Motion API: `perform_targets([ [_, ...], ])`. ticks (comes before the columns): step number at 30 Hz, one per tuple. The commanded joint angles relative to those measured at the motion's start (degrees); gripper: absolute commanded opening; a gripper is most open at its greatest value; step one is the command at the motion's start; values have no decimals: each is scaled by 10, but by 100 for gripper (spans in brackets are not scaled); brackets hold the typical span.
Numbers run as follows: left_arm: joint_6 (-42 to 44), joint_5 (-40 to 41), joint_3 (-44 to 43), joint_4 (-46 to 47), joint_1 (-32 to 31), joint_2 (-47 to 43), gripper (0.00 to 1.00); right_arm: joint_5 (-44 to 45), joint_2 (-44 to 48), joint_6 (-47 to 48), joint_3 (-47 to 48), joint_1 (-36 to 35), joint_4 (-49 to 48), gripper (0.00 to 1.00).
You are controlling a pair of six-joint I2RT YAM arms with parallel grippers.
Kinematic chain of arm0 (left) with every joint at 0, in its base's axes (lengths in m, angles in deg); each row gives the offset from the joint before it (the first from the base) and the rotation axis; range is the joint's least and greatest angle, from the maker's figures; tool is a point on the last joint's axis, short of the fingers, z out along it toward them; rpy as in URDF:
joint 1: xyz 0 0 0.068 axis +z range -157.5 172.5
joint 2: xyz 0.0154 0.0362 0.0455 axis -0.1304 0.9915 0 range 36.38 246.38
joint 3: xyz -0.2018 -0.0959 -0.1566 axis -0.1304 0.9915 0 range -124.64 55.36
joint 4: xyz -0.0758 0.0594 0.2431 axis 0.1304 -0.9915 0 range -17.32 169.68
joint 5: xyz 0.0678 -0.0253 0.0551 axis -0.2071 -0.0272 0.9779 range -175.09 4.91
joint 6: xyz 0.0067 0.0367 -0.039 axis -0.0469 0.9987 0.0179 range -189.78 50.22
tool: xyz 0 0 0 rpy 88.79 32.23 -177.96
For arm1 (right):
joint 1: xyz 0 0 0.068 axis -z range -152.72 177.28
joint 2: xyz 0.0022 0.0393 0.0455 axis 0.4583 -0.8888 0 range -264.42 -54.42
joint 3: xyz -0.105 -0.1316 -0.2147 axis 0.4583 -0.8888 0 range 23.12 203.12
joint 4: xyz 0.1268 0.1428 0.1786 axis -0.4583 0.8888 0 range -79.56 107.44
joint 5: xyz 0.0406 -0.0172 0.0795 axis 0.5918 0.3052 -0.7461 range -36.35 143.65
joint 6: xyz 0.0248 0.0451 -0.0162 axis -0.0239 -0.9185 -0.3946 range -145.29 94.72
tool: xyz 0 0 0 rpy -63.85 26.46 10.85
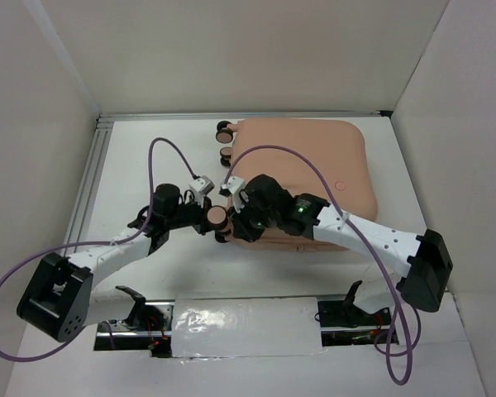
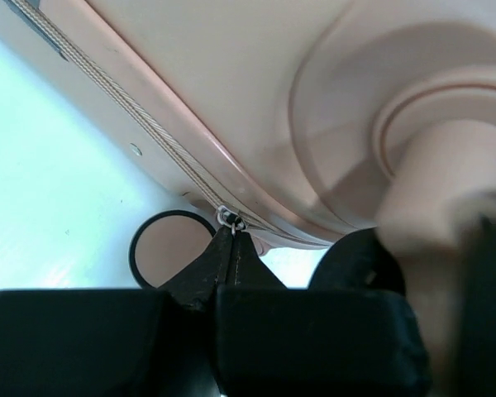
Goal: Pack the luggage
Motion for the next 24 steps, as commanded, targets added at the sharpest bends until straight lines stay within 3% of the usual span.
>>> perform_targets([
  [1,-44,-24,30,20,-9,-57,0,70,-37,-9,7,20,-60,21],
  [16,-115,79,186,174,-119,-166,0,85,-234,-81,157,74,-53,16],
  [24,-109,170,225,180,-207,-221,0,114,-298,-92,209,91,-63,12],
])
